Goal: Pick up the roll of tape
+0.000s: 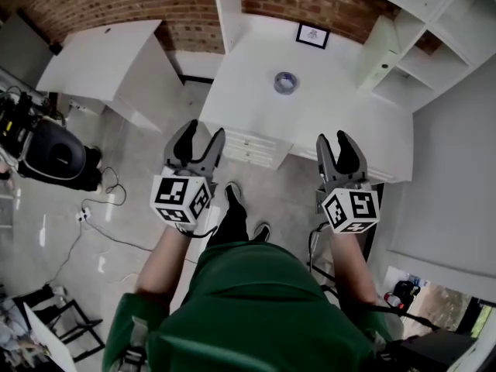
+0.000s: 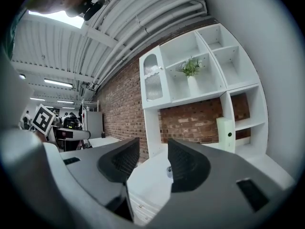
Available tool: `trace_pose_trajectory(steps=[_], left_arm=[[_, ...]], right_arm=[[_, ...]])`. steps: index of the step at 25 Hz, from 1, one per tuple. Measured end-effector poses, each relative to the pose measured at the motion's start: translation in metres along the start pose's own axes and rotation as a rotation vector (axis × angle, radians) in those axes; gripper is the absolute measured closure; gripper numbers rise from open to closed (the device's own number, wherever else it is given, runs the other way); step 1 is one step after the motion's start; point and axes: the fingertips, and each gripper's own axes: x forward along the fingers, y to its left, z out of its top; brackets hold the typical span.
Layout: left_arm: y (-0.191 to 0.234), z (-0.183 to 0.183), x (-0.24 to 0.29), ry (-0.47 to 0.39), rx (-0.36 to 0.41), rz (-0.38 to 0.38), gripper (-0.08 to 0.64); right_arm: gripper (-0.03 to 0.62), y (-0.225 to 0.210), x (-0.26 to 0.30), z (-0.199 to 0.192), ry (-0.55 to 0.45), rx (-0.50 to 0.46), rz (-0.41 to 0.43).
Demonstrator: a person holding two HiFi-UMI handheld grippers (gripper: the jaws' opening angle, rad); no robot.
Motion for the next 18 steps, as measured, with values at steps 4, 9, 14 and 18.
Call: trace_pose_trajectory(steps=[4,9,14,18], left_arm=[[0.013,-0.006,0.038,0.006,-0.016,-0.026,0.304],[0.033,0.001,0.100,0.007,-0.032,-0.084,0.304],[0.073,0.007,0.162,0.020,-0.045,-0.111,0.304],[0.098,0.008,0.199,0.037,-0.055,-0.135,0.305]], right_arm=[[0.394,-0.011,0.028,-0.007,0.020,-0.009,-0.016],[0.400,-0.021,0.077,-0.011,0.079,-0.017,-0.018],[0.402,-0.021,0.142,-0.016,0.126,-0.034,-0.011],[0.405,-0.029,0.187,-0.020,0.156,0.007,-0.022]])
